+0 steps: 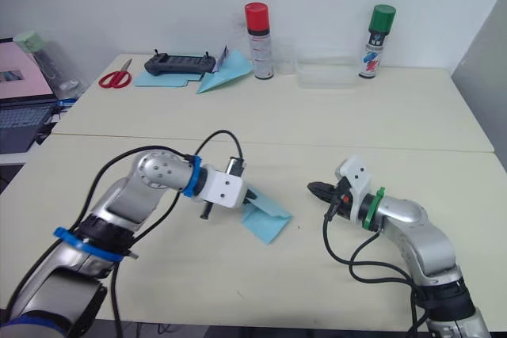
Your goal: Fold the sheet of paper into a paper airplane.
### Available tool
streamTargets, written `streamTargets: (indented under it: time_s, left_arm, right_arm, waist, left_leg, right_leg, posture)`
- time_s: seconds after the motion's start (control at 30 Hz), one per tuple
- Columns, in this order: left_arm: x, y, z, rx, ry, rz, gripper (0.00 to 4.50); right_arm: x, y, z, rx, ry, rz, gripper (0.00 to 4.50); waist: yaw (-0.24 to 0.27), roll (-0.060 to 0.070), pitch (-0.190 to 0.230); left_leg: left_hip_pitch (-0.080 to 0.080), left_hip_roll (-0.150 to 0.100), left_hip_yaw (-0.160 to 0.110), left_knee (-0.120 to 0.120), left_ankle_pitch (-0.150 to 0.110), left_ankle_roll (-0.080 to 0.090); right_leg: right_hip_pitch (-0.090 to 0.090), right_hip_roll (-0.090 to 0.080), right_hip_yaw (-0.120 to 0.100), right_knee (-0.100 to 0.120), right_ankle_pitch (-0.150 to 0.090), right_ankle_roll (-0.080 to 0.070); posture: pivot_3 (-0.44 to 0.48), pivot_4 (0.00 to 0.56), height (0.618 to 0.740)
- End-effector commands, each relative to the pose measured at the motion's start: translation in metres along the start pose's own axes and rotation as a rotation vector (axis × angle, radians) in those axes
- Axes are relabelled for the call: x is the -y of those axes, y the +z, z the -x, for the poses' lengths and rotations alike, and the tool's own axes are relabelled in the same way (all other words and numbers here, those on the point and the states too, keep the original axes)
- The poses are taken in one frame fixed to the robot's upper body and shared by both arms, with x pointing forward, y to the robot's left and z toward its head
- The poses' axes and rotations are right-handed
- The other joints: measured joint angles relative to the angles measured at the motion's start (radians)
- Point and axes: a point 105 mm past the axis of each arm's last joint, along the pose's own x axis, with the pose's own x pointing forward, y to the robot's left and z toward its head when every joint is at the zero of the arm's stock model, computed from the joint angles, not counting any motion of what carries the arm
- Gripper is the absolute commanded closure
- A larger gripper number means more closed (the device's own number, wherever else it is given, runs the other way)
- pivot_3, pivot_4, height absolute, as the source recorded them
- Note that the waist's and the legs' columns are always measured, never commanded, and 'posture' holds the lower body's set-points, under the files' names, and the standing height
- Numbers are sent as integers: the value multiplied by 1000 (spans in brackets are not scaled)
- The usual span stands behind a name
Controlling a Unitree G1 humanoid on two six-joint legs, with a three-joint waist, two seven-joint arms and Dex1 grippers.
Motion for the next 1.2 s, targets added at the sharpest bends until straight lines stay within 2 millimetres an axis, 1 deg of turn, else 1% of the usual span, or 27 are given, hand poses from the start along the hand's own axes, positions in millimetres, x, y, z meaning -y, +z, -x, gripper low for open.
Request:
streamTargets:
  time_s: [0.03,0.1,0.17,0.2,0.23,0.3,0.47,0.53,0.57,0.6,0.7,0.77,0.83,0.93,0.97,1.07,1.17,1.2]
  left_arm:
    - [2,11,10,-38,40,58,4479]
    - [2,20,3,-27,64,139,4479]
    - [6,21,-9,-58,49,177,4479]
    - [4,18,-14,-80,63,199,4479]
    - [3,17,-16,-97,76,214,4479]
    - [1,21,-19,-94,91,269,4479]
    - [5,31,-26,-82,72,283,4479]
    - [5,35,-26,-64,69,287,3907]
    - [4,37,-25,-53,73,285,3690]
    - [2,39,-23,-36,79,284,3382]
    - [-4,47,-9,48,85,286,2418]
    - [-11,48,4,104,120,279,1768]
    - [-11,44,17,150,140,239,1172]
    - [6,29,31,202,113,213,165]
    - [8,25,36,239,126,258,7]
    - [14,19,51,325,159,319,7]
    - [16,19,64,390,201,393,0]
    - [18,19,71,417,233,428,0]
  right_arm:
    - [-9,9,-2,45,4,42,4500]
    - [-8,6,-4,43,-5,43,4500]
    - [-4,5,-7,41,-25,55,4500]
    - [-1,5,-8,41,-39,57,4500]
    - [1,4,-9,42,-48,59,4500]
    - [4,8,-9,65,-73,46,4500]
    - [4,13,-9,97,-100,22,4500]
    - [1,14,-9,99,-98,23,4500]
    - [0,14,-8,98,-98,26,4500]
    - [0,15,-7,97,-96,31,4500]
    - [-5,18,-4,90,-62,67,4500]
    - [-12,21,-2,86,-11,101,4500]
    - [-21,23,-1,74,60,149,4500]
    - [-31,24,-1,66,154,175,4500]
    - [-33,23,-1,61,179,185,4500]
    - [-34,23,-3,52,216,223,4500]
    - [-38,25,-3,55,267,213,3890]
    - [-42,26,-1,54,297,219,3600]
  waist:
    - [-2,-1,2]
    - [0,-2,3]
    - [1,-2,3]
    - [0,-2,3]
    - [-1,-2,3]
    - [-5,-2,3]
    - [-6,-2,3]
    - [-6,-2,3]
    - [-6,-2,3]
    - [-6,-2,3]
    - [-6,-2,4]
    - [-5,-2,4]
    - [-5,-2,4]
    - [-14,-1,5]
    - [-13,-1,5]
    - [-10,-2,6]
    - [-5,-4,7]
    - [-3,-4,7]
  left_leg:
    - [0,0,0,0,0,0]
    - [0,0,0,1,0,0]
    - [1,0,0,2,0,0]
    - [1,0,0,3,0,0]
    - [2,0,0,3,0,0]
    - [2,0,1,4,0,0]
    - [1,1,0,3,0,0]
    - [1,1,1,3,0,0]
    - [1,1,1,3,0,0]
    - [1,1,1,3,0,0]
    - [1,1,1,3,0,0]
    - [1,1,1,3,0,0]
    - [1,2,1,3,0,0]
    - [2,2,2,2,0,0]
    - [2,2,2,1,0,0]
    - [2,2,1,1,0,0]
    - [1,2,1,2,0,0]
    - [1,2,1,2,0,0]
  right_leg:
    - [0,0,0,1,0,0]
    - [-1,0,0,5,-1,-1]
    - [-1,0,0,7,-1,-1]
    - [-1,0,0,7,-1,-2]
    - [-1,0,1,8,-1,-2]
    - [-2,1,1,9,-1,-2]
    - [-4,2,1,11,-2,-3]
    - [-4,2,2,11,-2,-3]
    - [-4,2,1,11,-2,-3]
    - [-4,2,1,11,-2,-3]
    - [-4,2,1,11,-2,-4]
    - [-4,2,1,11,-2,-4]
    - [-4,2,1,11,-2,-4]
    - [-4,2,2,11,-3,-5]
    - [-4,2,2,11,-3,-5]
    - [-4,2,1,11,-3,-5]
    - [-4,1,1,11,-3,-5]
    - [-4,1,1,11,-3,-5]
  posture:
    - [0,150,740]
    - [0,150,740]
    - [0,150,740]
    - [0,150,740]
    - [0,150,740]
    - [0,150,740]
    - [0,150,740]
    - [0,150,740]
    - [0,150,740]
    - [0,150,740]
    - [0,150,740]
    - [0,150,740]
    - [0,150,740]
    - [0,150,740]
    - [0,150,740]
    - [0,150,740]
    - [0,150,740]
    - [0,150,740]
